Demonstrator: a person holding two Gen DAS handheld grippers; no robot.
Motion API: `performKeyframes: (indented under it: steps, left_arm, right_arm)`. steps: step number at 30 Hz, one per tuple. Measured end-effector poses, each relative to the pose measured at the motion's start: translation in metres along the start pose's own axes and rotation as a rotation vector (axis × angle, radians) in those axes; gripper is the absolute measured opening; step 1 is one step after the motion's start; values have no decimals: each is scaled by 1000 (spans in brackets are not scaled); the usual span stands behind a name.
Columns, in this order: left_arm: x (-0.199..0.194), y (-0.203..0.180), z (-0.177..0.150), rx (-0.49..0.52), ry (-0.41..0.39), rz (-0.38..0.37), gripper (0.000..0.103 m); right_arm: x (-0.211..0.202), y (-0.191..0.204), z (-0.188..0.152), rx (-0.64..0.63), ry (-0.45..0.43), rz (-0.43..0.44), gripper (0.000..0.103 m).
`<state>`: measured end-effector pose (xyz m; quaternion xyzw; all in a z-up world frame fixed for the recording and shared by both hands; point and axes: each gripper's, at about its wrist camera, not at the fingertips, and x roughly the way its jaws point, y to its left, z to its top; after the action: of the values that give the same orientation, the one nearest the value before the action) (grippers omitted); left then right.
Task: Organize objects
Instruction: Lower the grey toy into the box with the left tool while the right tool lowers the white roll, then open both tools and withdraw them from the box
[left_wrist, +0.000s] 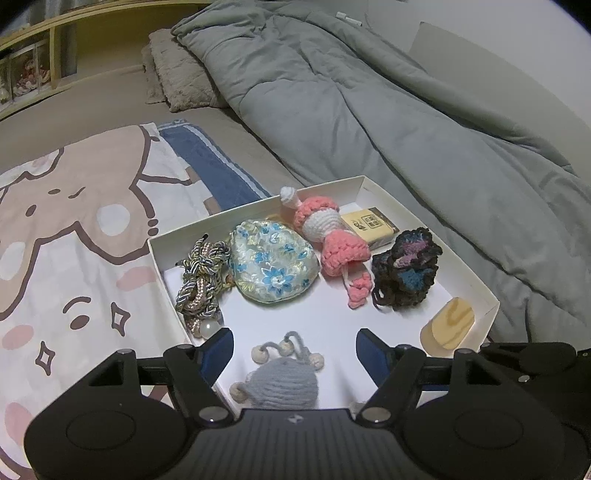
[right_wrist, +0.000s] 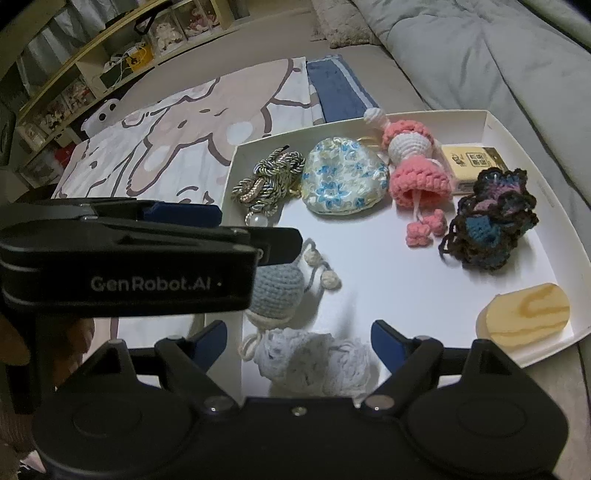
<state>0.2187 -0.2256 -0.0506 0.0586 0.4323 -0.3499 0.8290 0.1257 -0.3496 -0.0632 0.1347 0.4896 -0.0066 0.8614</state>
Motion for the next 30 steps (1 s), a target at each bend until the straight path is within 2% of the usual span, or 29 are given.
performKeyframes:
  steps: [11, 13, 15, 17, 24, 30]
  left_arm:
    - [-25, 11, 2, -44, -28, 40, 76]
    - [-33, 12, 2, -48, -39, 50, 78]
    - [-41, 12, 0, -50, -53, 64, 86]
    - [-49, 13, -2, -59, -66, 80, 90]
    - [-79, 15, -10, -97, -105, 121, 100]
    - [-111, 12, -18, -128, -149, 180, 103]
  right_arm:
    - [-20, 3, 2, 3, -51, -15, 88]
    - [-27, 4, 0, 2, -65, -17, 88]
    - [-34, 5, 0, 1, -83, -22, 89]
    - [-41, 6, 0, 1, -99, -28, 90]
    - [-73, 10, -5, -14, -183, -46, 93]
    - [-100, 11, -11, -28, -261, -65, 100]
